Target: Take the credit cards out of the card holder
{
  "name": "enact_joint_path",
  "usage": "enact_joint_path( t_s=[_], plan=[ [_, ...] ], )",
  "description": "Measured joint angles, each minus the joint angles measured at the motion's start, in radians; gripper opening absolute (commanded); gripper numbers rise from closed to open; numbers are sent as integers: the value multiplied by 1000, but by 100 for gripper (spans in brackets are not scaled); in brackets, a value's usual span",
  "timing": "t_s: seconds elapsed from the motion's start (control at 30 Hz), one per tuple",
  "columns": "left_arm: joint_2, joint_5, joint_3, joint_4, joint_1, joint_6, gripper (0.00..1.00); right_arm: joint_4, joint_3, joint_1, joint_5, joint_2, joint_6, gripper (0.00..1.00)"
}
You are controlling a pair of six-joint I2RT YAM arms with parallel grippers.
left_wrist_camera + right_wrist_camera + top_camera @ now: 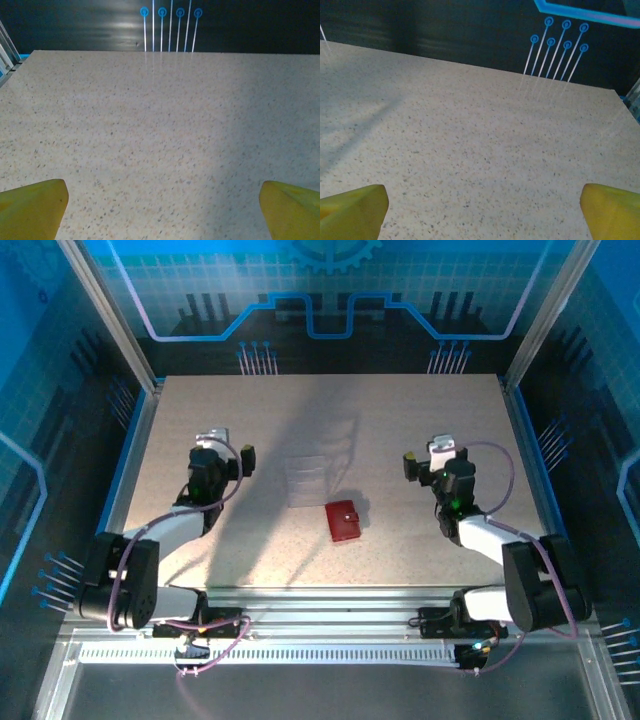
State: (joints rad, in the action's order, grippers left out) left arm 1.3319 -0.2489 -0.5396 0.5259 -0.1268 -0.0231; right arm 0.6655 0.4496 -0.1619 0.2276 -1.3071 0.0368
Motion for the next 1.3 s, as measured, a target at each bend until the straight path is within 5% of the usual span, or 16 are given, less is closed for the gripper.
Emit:
enact_joint_path(
  t_s=[0.2, 0.43, 0.8, 1.03, 1.3],
  plan=[
    [-19, 11, -158, -258, -54, -115, 99, -269, 156, -31, -34, 76, -103, 100],
    [-5, 169, -331, -511, -78, -242, 99, -556, 301, -125, -114, 77, -278, 95],
    [9, 419, -565, -876, -85, -286, 99, -912, 631, -328, -224, -140, -446, 86],
    [13, 442, -600, -974, -85, -296, 99, -1015, 705, -399, -261, -242, -486, 81],
    [18, 531, -449, -936, -86, -404, 99, -1109, 782, -445, -275, -336, -492, 77]
  ],
)
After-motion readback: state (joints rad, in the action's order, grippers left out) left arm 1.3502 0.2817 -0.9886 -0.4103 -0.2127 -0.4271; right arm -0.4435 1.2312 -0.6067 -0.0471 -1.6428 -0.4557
